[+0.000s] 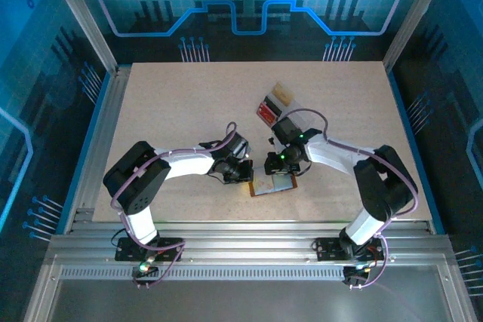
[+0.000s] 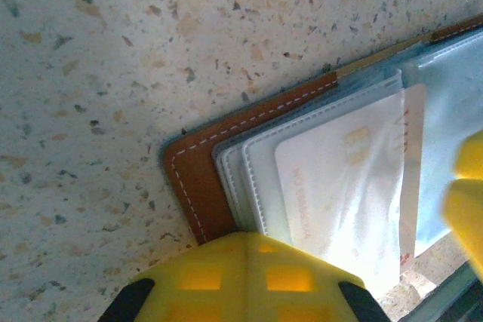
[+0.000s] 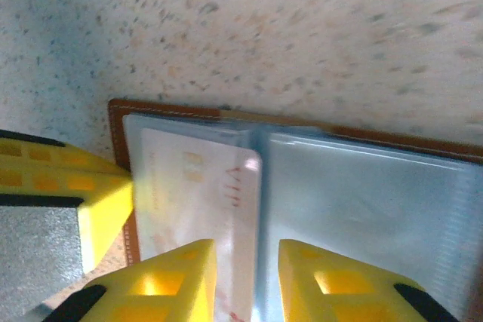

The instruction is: Put the credit cards into the card holder

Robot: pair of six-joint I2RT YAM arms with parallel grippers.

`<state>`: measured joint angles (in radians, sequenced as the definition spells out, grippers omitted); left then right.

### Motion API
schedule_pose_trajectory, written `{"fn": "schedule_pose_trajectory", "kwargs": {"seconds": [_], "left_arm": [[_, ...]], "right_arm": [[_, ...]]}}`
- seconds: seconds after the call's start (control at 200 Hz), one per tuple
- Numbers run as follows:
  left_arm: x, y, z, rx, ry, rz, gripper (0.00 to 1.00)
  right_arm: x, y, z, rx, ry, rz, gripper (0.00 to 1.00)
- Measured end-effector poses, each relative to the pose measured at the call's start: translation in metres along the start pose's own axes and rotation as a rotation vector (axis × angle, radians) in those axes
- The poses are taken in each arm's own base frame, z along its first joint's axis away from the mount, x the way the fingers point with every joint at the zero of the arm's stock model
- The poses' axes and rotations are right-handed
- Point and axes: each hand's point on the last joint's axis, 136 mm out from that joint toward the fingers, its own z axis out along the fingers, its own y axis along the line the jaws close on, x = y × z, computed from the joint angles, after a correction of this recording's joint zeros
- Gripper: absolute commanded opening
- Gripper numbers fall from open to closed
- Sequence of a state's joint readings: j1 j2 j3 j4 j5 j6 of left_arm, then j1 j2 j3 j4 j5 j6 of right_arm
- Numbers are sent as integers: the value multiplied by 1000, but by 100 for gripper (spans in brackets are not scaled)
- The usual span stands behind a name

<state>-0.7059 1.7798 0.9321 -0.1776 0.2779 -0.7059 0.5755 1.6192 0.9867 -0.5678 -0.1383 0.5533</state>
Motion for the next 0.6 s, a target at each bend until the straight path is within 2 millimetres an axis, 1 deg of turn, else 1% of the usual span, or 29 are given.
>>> {"fn": "schedule_pose_trajectory", "kwargs": {"seconds": [0.115, 0.195, 0.29, 0.42, 0.6], "left_arm": [[0, 0, 0, 0, 0, 0, 2], [0, 0, 0, 0, 0, 0, 2], [0, 0, 0, 0, 0, 0, 2], [0, 0, 0, 0, 0, 0, 2], [0, 0, 0, 0, 0, 0, 2]], "right_arm": [[-12, -8, -15, 81, -52, -19, 28], [-18, -14, -18, 126, -65, -32, 28], [-21, -22, -11, 180, -51, -42, 28], [-15, -35, 3, 235, -6, -45, 29], [-10, -38, 12, 268, 20, -60, 30]]}}
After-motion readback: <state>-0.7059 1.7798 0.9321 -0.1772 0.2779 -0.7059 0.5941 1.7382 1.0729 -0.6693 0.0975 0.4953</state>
